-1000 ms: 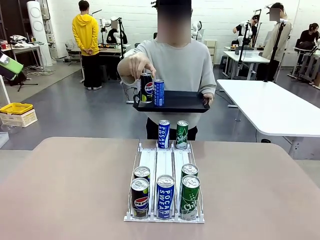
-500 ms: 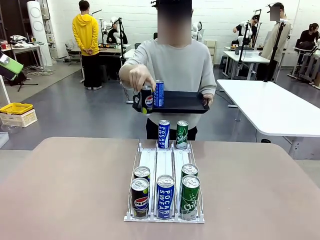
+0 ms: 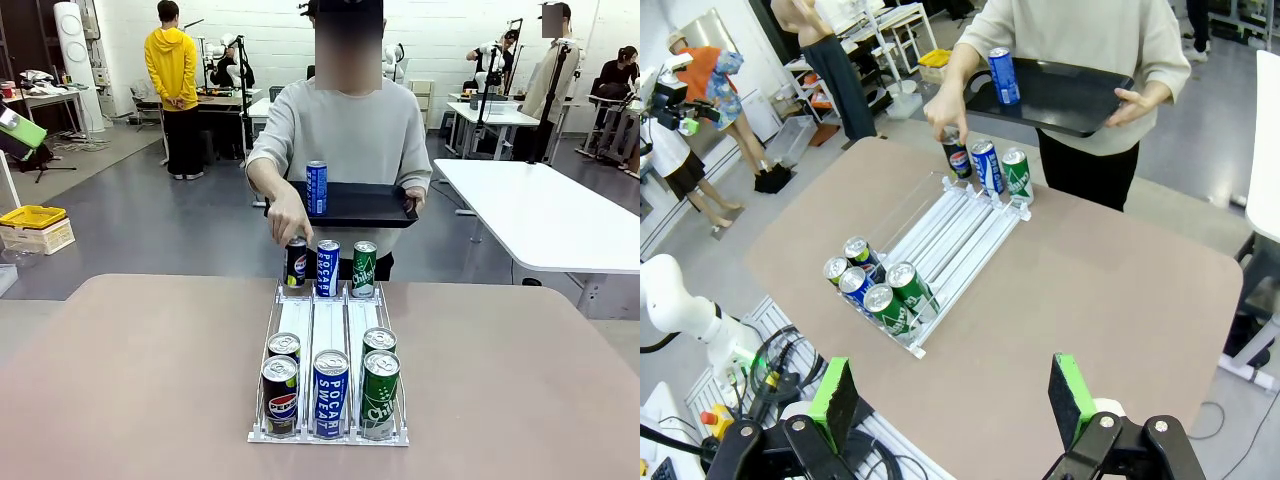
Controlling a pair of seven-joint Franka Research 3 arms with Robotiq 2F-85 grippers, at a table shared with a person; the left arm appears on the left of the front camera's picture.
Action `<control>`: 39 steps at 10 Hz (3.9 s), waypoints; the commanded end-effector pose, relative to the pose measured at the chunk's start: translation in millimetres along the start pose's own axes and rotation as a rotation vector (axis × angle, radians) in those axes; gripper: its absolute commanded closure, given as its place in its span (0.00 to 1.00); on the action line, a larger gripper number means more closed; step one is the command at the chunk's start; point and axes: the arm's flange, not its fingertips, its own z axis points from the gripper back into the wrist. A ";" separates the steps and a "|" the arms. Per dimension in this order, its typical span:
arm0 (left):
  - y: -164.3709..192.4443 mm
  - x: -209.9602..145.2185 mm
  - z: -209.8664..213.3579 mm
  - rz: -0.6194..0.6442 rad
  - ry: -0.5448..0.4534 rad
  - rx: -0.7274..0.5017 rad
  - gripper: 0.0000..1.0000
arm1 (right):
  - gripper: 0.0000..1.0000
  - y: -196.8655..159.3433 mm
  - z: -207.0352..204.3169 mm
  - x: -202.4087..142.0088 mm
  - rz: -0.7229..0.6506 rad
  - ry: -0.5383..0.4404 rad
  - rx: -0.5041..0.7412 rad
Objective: Retrieve and hand over the desired beverage to the person.
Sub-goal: Pick up another can of the same type that the person held from the Automatic Can Dispenser.
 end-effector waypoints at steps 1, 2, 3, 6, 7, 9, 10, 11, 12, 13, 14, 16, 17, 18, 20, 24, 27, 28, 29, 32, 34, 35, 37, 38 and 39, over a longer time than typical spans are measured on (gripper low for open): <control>1.5 2.3 1.5 -0.002 0.001 -0.001 0.00 | 0.00 0.6 -1.7 0.5 0.014 -0.011 0.036; 1.5 2.3 1.5 -0.002 0.001 -0.001 0.00 | 0.00 0.6 -1.7 0.5 0.014 -0.011 0.036; 1.5 2.3 1.5 -0.002 0.001 -0.001 0.00 | 0.00 0.6 -1.7 0.5 0.014 -0.011 0.036; 1.5 2.3 1.5 -0.002 0.001 -0.001 0.00 | 0.00 0.6 -1.7 0.5 0.014 -0.011 0.036; 1.5 2.3 1.5 -0.002 0.001 -0.001 0.00 | 0.00 0.6 -1.7 0.5 0.014 -0.011 0.036; 1.5 2.3 1.5 -0.002 0.001 -0.001 0.00 | 0.00 0.6 -1.7 0.5 0.014 -0.011 0.036; 1.5 2.3 1.5 -0.002 0.001 -0.001 0.00 | 0.00 0.6 -1.7 0.5 0.014 -0.011 0.036; 1.5 2.3 1.5 -0.002 0.001 -0.001 0.00 | 0.00 0.6 -1.7 0.5 0.014 -0.011 0.036; 1.5 2.3 1.5 -0.002 0.001 -0.001 0.00 | 0.00 0.6 -1.7 0.5 0.014 -0.011 0.036; 1.5 2.3 1.5 -0.002 0.001 -0.001 0.00 | 0.00 0.6 -1.7 0.5 0.014 -0.011 0.036; 1.5 2.3 1.5 -0.002 0.001 -0.001 0.00 | 0.00 0.6 -1.7 0.5 0.014 -0.011 0.036; 1.5 2.3 1.5 -0.002 0.001 -0.001 0.00 | 0.00 0.6 -1.7 0.5 0.014 -0.011 0.036; 1.5 2.3 1.5 -0.002 0.001 -0.001 0.00 | 0.00 0.6 -1.7 0.5 0.014 -0.011 0.036; 1.5 2.3 1.5 -0.002 0.001 -0.001 0.00 | 0.00 0.6 -1.7 0.5 0.014 -0.011 0.036; 1.5 2.3 1.5 -0.002 0.001 -0.001 0.00 | 0.00 0.6 -1.7 0.5 0.014 -0.011 0.036; -71.1 58.0 -101.2 -0.099 0.385 0.177 0.00 | 0.00 0.6 -1.7 0.5 0.014 -0.011 0.036; -129.7 82.0 -220.4 0.035 0.664 0.356 0.00 | 0.00 0.6 -1.7 0.5 0.014 -0.011 0.036; -142.7 86.1 -258.5 0.167 0.678 0.409 0.00 | 0.00 0.6 -1.7 0.5 0.014 -0.011 0.036; -154.6 84.5 -287.1 0.292 0.700 0.404 0.00 | 0.00 0.6 -1.7 0.5 0.014 -0.011 0.036; -159.3 77.9 -341.9 0.425 0.715 0.404 0.00 | 0.00 0.6 -1.7 0.5 0.014 -0.011 0.036; -152.9 72.1 -347.8 0.455 0.686 0.425 0.00 | 0.00 0.6 -1.7 0.5 0.014 -0.011 0.036; -147.5 77.9 -336.0 0.450 0.638 0.451 0.00 | 0.00 0.6 -1.7 0.5 0.014 -0.011 0.036; -152.5 72.5 -354.0 0.435 0.722 0.426 0.00 | 0.00 0.6 -1.7 0.5 0.014 -0.011 0.036; -152.5 72.5 -354.0 0.435 0.722 0.426 0.00 | 0.00 0.6 -1.7 0.5 0.014 -0.011 0.036; -152.5 72.5 -354.0 0.435 0.722 0.426 0.00 | 0.00 0.6 -1.7 0.5 0.014 -0.011 0.036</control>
